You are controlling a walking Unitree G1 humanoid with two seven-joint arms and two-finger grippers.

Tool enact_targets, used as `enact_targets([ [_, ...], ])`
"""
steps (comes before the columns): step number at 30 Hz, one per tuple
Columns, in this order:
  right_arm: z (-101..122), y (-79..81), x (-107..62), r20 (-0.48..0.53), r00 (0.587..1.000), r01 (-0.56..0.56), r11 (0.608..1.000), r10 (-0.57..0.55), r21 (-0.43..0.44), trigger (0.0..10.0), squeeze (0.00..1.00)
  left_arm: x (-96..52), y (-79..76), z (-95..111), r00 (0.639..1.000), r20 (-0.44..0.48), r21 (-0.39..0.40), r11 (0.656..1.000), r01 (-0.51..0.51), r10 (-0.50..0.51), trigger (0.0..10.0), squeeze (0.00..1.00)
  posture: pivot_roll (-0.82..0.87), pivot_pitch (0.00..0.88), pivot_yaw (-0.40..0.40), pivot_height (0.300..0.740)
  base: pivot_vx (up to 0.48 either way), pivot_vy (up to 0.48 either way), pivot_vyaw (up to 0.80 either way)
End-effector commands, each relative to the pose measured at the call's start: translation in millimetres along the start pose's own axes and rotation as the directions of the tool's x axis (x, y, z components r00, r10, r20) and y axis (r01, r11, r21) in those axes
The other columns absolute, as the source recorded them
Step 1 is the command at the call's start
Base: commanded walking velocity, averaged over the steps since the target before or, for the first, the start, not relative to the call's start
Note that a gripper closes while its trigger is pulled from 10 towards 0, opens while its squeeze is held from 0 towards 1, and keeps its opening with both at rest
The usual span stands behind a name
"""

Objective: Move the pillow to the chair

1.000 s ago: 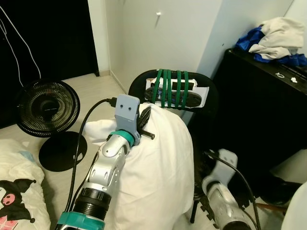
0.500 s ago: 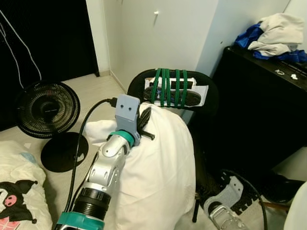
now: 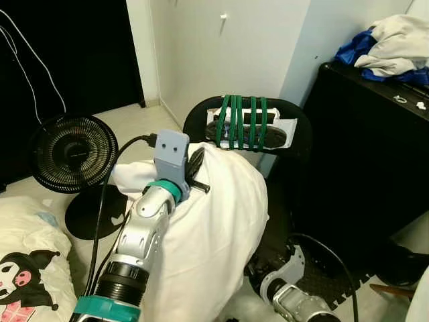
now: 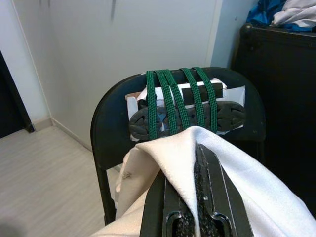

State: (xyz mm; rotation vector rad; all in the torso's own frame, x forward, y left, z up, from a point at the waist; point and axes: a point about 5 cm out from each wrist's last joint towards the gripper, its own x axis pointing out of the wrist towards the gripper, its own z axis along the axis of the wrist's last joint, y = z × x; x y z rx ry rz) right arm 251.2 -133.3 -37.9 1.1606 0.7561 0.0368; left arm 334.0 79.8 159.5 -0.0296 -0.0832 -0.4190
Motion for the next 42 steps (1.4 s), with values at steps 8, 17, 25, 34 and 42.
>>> enact_targets([
  [8, 19.8, 47.7, 10.7, 0.106, 0.947, -0.303, 0.953, 0.303, -0.019, 10.0, 0.00, 2.9, -8.9, 7.6, 0.999, 0.027, -0.007, 0.999, 0.032, -0.032, 10.0, 0.00, 0.10, 0.005, 0.062, 0.740, 0.000, 0.000, 0.00],
  [17, 24.8, 61.0, 9.3, 0.093, 0.904, -0.415, 0.909, 0.417, -0.037, 0.0, 0.00, 2.8, -11.4, 5.2, 0.999, 0.023, -0.014, 0.999, 0.039, -0.038, 10.0, 0.00, 0.08, 0.000, 0.055, 0.740, 0.000, 0.000, 0.00],
  [25, 17.7, 54.6, 10.3, 0.046, 0.925, -0.374, 0.924, 0.378, -0.083, 0.0, 0.00, 2.2, -11.6, 4.7, 0.999, 0.023, -0.018, 0.999, 0.038, -0.038, 10.0, 0.00, 0.08, 0.000, 0.050, 0.740, 0.000, 0.000, 0.00],
  [34, 17.4, 47.7, 9.8, 0.073, 0.940, -0.325, 0.939, 0.334, -0.108, 0.0, 0.00, 1.4, -10.4, 4.6, 0.999, 0.022, -0.017, 0.999, 0.035, -0.035, 10.0, 0.00, 0.09, 0.000, 0.052, 0.740, 0.000, 0.000, 0.00],
  [42, 58.4, 59.2, 2.9, 0.292, 0.898, -0.282, 0.940, 0.329, -0.192, 0.0, 0.00, -3.1, -0.5, -3.8, 1.000, -0.011, 0.041, 0.999, 0.019, -0.018, 10.0, 0.00, 0.08, 0.000, 0.045, 0.740, 0.000, 0.000, 0.00],
])
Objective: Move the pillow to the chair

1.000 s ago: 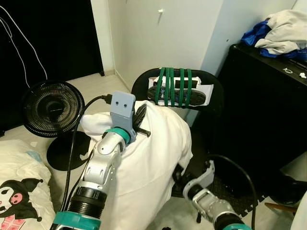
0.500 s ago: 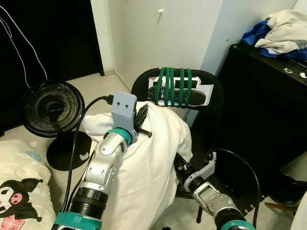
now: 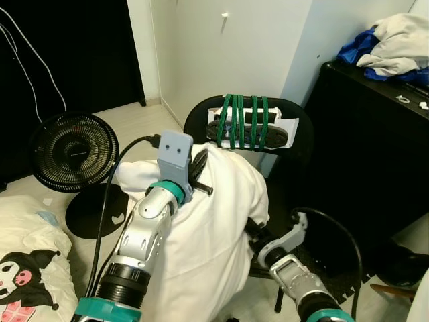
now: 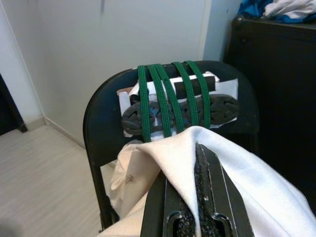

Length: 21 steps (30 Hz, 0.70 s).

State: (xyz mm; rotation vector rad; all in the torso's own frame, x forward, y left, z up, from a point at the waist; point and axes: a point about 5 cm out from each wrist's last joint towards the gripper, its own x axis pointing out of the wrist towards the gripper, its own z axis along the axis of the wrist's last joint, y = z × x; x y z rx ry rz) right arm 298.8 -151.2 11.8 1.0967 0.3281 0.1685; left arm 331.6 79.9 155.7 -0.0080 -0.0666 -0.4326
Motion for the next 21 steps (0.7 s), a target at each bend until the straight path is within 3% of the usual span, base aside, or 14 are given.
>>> enact_targets([
  [1, 8.8, 6.9, 4.4, 0.049, 0.999, -0.022, 1.000, 0.022, -0.001, 0.0, 0.00, -0.6, 0.3, -0.2, 1.000, 0.010, 0.025, 1.000, 0.004, -0.004, 10.0, 0.00, 0.08, 0.000, 0.045, 0.740, 0.000, 0.000, 0.00],
  [3, 30.1, 24.4, 12.7, 0.123, 0.987, -0.097, 0.995, 0.099, -0.020, 0.0, 0.00, -5.0, 12.4, -6.7, 0.999, -0.012, 0.059, 0.998, -0.036, 0.036, 10.0, 0.00, 0.07, 0.007, 0.037, 0.740, 0.000, 0.000, 0.00],
  [7, 44.5, 40.2, 19.3, 0.161, 0.974, -0.153, 0.987, 0.160, -0.054, 0.0, 0.00, -9.1, 22.2, -11.8, 0.997, -0.029, 0.085, 0.994, -0.073, 0.075, 10.0, 0.00, 0.07, 0.007, 0.037, 0.740, 0.000, 0.000, 0.00],
  [10, 62.2, 72.2, 33.0, 0.182, 0.951, -0.233, 0.965, 0.251, -0.117, 0.0, 0.00, -17.6, 33.9, -23.3, 0.988, -0.069, 0.119, 0.984, -0.132, 0.141, 10.0, 0.00, 0.07, 0.028, 0.011, 0.740, 0.000, 0.000, 0.00],
  [12, 65.5, 79.7, 36.2, 0.181, 0.946, -0.246, 0.960, 0.268, -0.135, 0.0, 0.00, -20.0, 36.0, -27.1, 0.984, -0.083, 0.129, 0.981, -0.145, 0.156, 10.0, 0.00, 0.07, 0.028, 0.011, 0.740, 0.000, 0.000, 0.00],
  [14, 64.6, 84.2, 41.8, 0.149, 0.962, -0.193, 0.956, 0.228, -0.219, 0.0, 0.00, -24.3, 37.4, -36.3, 0.978, -0.121, 0.144, 0.977, -0.155, 0.173, 10.0, 0.00, 0.08, 0.033, 0.005, 0.740, 0.000, 0.000, 0.00],
  [16, 61.6, 82.8, 43.2, 0.126, 0.973, -0.156, 0.951, 0.195, -0.266, 0.6, 0.00, -26.9, 37.5, -43.3, 0.973, -0.146, 0.157, 0.975, -0.157, 0.180, 10.0, 0.00, 0.08, 0.036, -0.002, 0.740, 0.000, 0.000, 0.00],
  [17, 56.3, 78.1, 43.4, 0.100, 0.984, -0.109, 0.938, 0.150, -0.328, 3.7, 0.00, -30.6, 37.5, -53.0, 0.966, -0.176, 0.165, 0.974, -0.158, 0.187, 10.0, 0.00, 0.08, 0.036, -0.002, 0.740, 0.000, 0.000, 0.00],
  [18, 56.3, 78.1, 43.4, 0.100, 0.984, -0.109, 0.938, 0.150, -0.328, 3.7, 0.00, -30.6, 37.5, -53.0, 0.966, -0.176, 0.165, 0.974, -0.158, 0.187, 10.0, 0.00, 0.08, 0.036, -0.002, 0.740, 0.000, 0.000, 0.00],
  [19, 48.3, 70.8, 42.4, 0.066, 0.993, -0.058, 0.914, 0.093, -0.403, 10.0, 0.00, -35.0, 38.2, -64.3, 0.956, -0.212, 0.173, 0.971, -0.167, 0.202, 10.0, 0.00, 0.07, 0.038, -0.006, 0.740, 0.000, 0.000, 0.00],
  [20, 48.3, 70.8, 42.4, 0.066, 0.993, -0.058, 0.914, 0.093, -0.403, 10.0, 0.00, -35.0, 38.2, -64.3, 0.956, -0.212, 0.173, 0.971, -0.167, 0.202, 10.0, 0.00, 0.07, 0.038, -0.006, 0.740, 0.000, 0.000, 0.00],
  [21, 40.1, 64.2, 40.6, 0.033, 0.998, -0.025, 0.877, 0.046, -0.479, 10.0, 0.00, -39.0, 39.6, -75.0, 0.944, -0.245, 0.167, 0.969, -0.184, 0.222, 10.0, 0.00, 0.07, 0.038, -0.005, 0.740, 0.000, 0.000, 0.00],
])
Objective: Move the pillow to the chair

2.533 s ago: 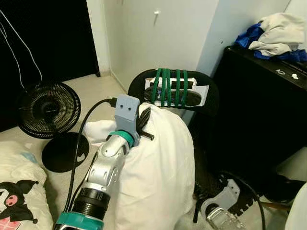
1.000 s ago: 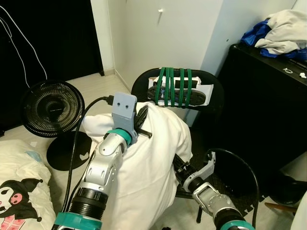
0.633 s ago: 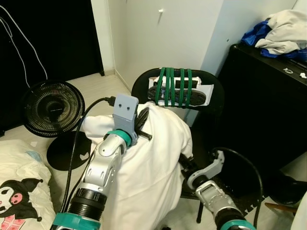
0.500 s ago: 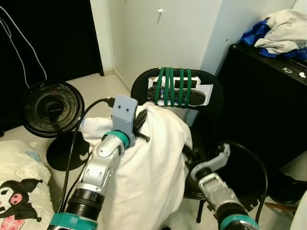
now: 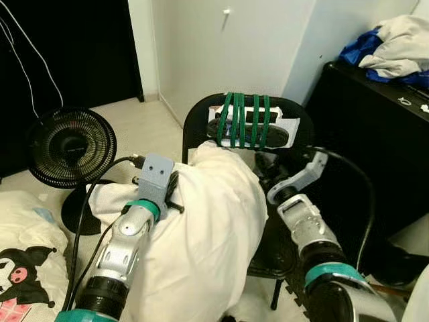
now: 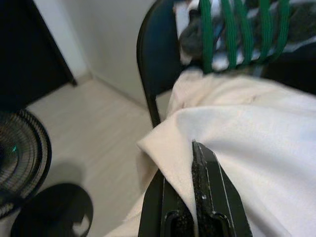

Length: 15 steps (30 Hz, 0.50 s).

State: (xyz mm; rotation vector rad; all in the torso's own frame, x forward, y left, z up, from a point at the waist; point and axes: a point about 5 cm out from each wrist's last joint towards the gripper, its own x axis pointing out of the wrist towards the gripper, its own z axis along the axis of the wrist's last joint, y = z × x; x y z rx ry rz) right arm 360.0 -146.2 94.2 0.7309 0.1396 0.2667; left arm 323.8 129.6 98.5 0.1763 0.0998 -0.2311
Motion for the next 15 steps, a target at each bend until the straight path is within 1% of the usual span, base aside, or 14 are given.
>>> enact_targets([
  [1, -14.5, -7.7, -6.2, -0.066, 0.996, 0.052, 0.993, -0.060, -0.108, 10.0, 0.00, -3.9, -3.7, -20.2, 0.998, -0.065, -0.003, 1.000, -0.007, 0.007, 10.0, 0.00, 0.07, 0.038, -0.005, 0.740, 0.000, 0.000, 0.00],
  [2, -27.5, -11.6, -11.1, -0.128, 0.987, 0.070, 0.976, -0.098, -0.207, 10.0, 0.00, -5.7, -3.5, -33.6, 0.993, -0.113, -0.007, 1.000, -0.023, 0.022, 10.0, 0.00, 0.07, 0.038, -0.005, 0.740, 0.000, 0.000, 0.00],
  [3, -27.5, -11.6, -11.1, -0.128, 0.987, 0.070, 0.976, -0.098, -0.207, 10.0, 0.00, -5.7, -3.5, -33.6, 0.993, -0.113, -0.007, 1.000, -0.023, 0.022, 10.0, 0.00, 0.07, 0.038, -0.005, 0.740, 0.000, 0.000, 0.00],
  [4, -39.9, -16.4, -17.0, -0.180, 0.974, 0.086, 0.957, -0.139, -0.277, 10.0, 0.00, -7.8, -4.2, -47.2, 0.987, -0.161, 0.012, 1.000, -0.026, 0.027, 10.0, 0.00, 0.07, 0.039, -0.008, 0.740, 0.000, 0.000, 0.00],
  [5, -51.5, -21.7, -23.5, -0.228, 0.956, 0.098, 0.935, -0.183, -0.341, 10.0, 0.00, -10.2, -5.2, -59.4, 0.978, -0.206, 0.083, 0.997, -0.006, 0.023, 10.0, 0.00, 0.06, 0.040, -0.008, 0.740, 0.000, 0.000, 0.00],
  [6, -51.5, -21.7, -23.5, -0.228, 0.956, 0.098, 0.935, -0.183, -0.341, 10.0, 0.00, -10.2, -5.2, -59.4, 0.978, -0.206, 0.083, 0.997, -0.006, 0.023, 10.0, 0.00, 0.06, 0.040, -0.008, 0.740, 0.000, 0.000, 0.00],
  [7, -58.4, -25.1, -27.8, -0.254, 0.944, 0.104, 0.920, -0.212, -0.378, 10.0, 0.00, -12.2, -5.6, -66.8, 0.972, -0.233, 0.136, 0.991, 0.013, 0.019, 10.0, 0.00, 0.06, 0.040, -0.008, 0.740, 0.000, 0.000, 0.00],
  [8, -58.4, -25.1, -27.8, -0.254, 0.944, 0.104, 0.920, -0.212, -0.378, 10.0, 0.00, -12.2, -5.6, -66.8, 0.972, -0.233, 0.136, 0.991, 0.013, 0.019, 10.0, 0.00, 0.06, 0.040, -0.008, 0.740, 0.000, 0.000, 0.00],
  [10, -63.2, -28.9, -32.0, -0.269, 0.933, 0.112, 0.905, -0.238, -0.411, 10.0, 0.00, -13.4, -4.8, -71.3, 0.968, -0.250, 0.182, 0.983, 0.031, 0.016, 10.0, 0.00, 0.06, 0.042, -0.005, 0.740, 0.000, 0.000, 0.00],
  [11, -67.8, -35.9, -38.0, -0.283, 0.915, 0.135, 0.881, -0.286, -0.454, 10.0, 0.00, -13.9, -2.2, -75.9, 0.961, -0.274, 0.256, 0.966, 0.043, 0.030, 10.0, 0.00, 0.06, 0.044, -0.007, 0.740, 0.000, 0.000, 0.00],
  [12, -67.8, -35.9, -38.0, -0.283, 0.915, 0.135, 0.881, -0.286, -0.454, 10.0, 0.00, -13.9, -2.2, -75.9, 0.961, -0.274, 0.256, 0.966, 0.043, 0.030, 10.0, 0.00, 0.06, 0.044, -0.007, 0.740, 0.000, 0.000, 0.00],
  [13, -70.3, -42.7, -43.7, -0.283, 0.902, 0.163, 0.862, -0.328, -0.479, 10.0, 0.00, -13.2, 3.4, -78.2, 0.955, -0.286, 0.309, 0.951, 0.015, 0.078, 10.0, 0.00, 0.06, 0.047, -0.007, 0.740, 0.000, 0.000, 0.00],
  [14, -71.4, -47.3, -47.8, -0.277, 0.893, 0.184, 0.851, -0.354, -0.492, 10.0, 0.00, -12.2, 8.1, -78.6, 0.950, -0.289, 0.333, 0.943, -0.015, 0.118, 10.0, 0.00, 0.05, 0.047, -0.005, 0.740, 0.000, 0.000, 0.00],
  [15, -71.4, -47.3, -47.8, -0.277, 0.893, 0.184, 0.851, -0.354, -0.492, 10.0, 0.00, -12.2, 8.1, -78.6, 0.950, -0.289, 0.333, 0.943, -0.015, 0.118, 10.0, 0.00, 0.05, 0.047, -0.005, 0.740, 0.000, 0.000, 0.00],
])
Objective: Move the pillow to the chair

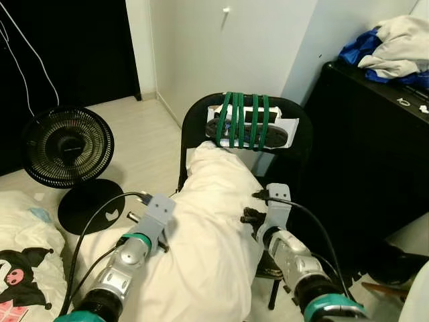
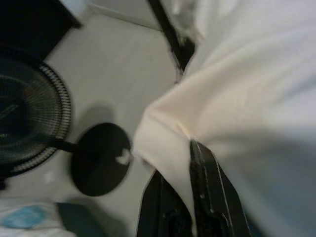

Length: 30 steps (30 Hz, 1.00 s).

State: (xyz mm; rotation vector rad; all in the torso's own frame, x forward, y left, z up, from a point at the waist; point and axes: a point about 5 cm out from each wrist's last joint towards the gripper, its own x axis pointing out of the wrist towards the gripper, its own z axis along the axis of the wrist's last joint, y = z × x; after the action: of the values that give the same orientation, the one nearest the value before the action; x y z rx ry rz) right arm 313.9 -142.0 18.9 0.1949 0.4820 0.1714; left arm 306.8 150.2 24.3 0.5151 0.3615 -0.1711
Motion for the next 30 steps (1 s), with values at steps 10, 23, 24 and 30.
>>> enact_targets([
  [10, -4.5, -21.4, -10.8, 0.091, 0.988, 0.129, 0.992, -0.127, -0.018, 10.0, 0.00, 4.4, 7.4, 10.0, 0.992, 0.061, -0.184, 0.978, -0.094, 0.107, 10.0, 0.00, 0.04, 0.031, -0.001, 0.740, 0.000, 0.000, 0.00],
  [23, -7.8, -21.3, -13.3, 0.125, 0.982, 0.149, 0.989, -0.144, -0.025, 10.0, 0.00, 1.2, 0.7, 7.4, 0.990, 0.085, -0.302, 0.950, -0.079, 0.110, 10.0, 0.00, 0.05, 0.022, -0.006, 0.731, 0.000, 0.000, 0.00],
  [24, -7.8, -21.3, -13.3, 0.125, 0.982, 0.149, 0.989, -0.144, -0.025, 10.0, 0.00, 1.2, 0.7, 7.4, 0.990, 0.085, -0.302, 0.950, -0.079, 0.110, 10.0, 0.00, 0.05, 0.022, -0.006, 0.731, 0.000, 0.000, 0.00],
  [30, -8.7, -22.2, -14.8, 0.138, 0.978, 0.160, 0.987, -0.156, -0.015, 10.0, 0.00, 1.6, -1.5, 8.0, 0.990, 0.089, -0.310, 0.948, -0.073, 0.106, 10.0, 0.00, 0.04, 0.015, -0.005, 0.711, 0.000, 0.000, 0.00],
])
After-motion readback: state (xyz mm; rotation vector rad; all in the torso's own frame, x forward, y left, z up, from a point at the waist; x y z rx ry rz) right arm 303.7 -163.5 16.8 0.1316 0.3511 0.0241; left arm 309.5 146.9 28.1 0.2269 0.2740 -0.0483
